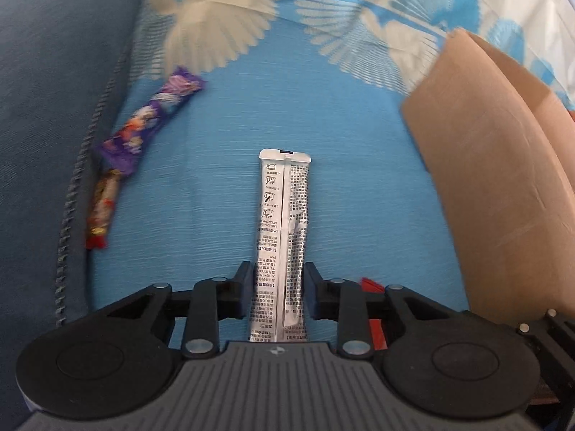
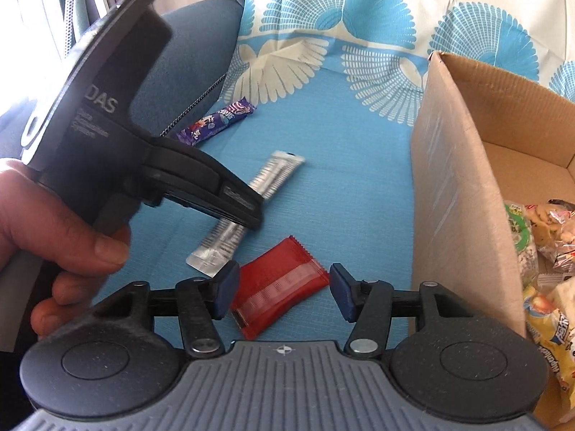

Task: Organize snacks
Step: 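Grasp the silver stick packet with the left tool while the right approaches the red packet, then close the right tool on the red packet while the left holds the silver packet, then lift the silver packet and red packet over the box with both tools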

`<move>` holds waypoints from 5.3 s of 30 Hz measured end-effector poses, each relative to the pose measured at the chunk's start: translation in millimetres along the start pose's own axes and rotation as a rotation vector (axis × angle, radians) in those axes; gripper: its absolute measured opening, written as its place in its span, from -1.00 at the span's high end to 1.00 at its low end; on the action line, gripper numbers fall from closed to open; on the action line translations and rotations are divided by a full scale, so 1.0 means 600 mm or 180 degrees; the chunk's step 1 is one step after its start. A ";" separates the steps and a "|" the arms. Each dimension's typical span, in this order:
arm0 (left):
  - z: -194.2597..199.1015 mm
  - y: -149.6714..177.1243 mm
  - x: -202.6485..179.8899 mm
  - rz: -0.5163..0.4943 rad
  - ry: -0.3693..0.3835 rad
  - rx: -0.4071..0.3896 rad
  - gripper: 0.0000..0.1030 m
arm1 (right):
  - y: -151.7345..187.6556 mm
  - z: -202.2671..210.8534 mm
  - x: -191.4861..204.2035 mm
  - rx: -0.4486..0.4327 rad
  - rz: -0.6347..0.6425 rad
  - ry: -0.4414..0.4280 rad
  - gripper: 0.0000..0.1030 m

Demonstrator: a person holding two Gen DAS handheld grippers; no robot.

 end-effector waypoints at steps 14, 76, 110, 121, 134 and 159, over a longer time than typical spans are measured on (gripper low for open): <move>0.021 -0.006 0.075 0.0685 -0.0231 -0.0024 0.36 | -0.006 -0.062 0.004 0.0132 -0.0079 0.0002 -0.28; 0.004 -0.013 0.056 0.0644 -0.0228 -0.0052 0.03 | 0.010 -0.065 0.030 0.0321 0.0189 0.0170 0.12; 0.013 -0.014 0.045 0.0379 -0.0327 -0.0277 0.45 | 0.014 -0.048 0.044 0.0072 0.0356 0.0212 0.18; 0.076 -0.009 0.038 0.0523 -0.0107 -0.0739 0.46 | -0.022 0.060 0.019 -0.0706 0.0342 0.0314 0.18; 0.216 0.031 -0.017 0.0532 0.0223 -0.1673 0.46 | -0.037 0.293 -0.150 -0.1755 0.0256 0.0569 0.18; 0.248 0.059 -0.243 -0.0011 0.1071 -0.2080 0.46 | 0.064 0.325 -0.332 -0.1546 -0.0283 0.1286 0.18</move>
Point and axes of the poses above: each gripper's, at about its wrist camera, not at the fingertips, and z roughly against the way its jaws point, x to its left, y to its underside, the point moved 1 cm from there along -z, roughly the way its jaws point, and after that the axes turned 7 degrees about z, right-handed, at the moved point
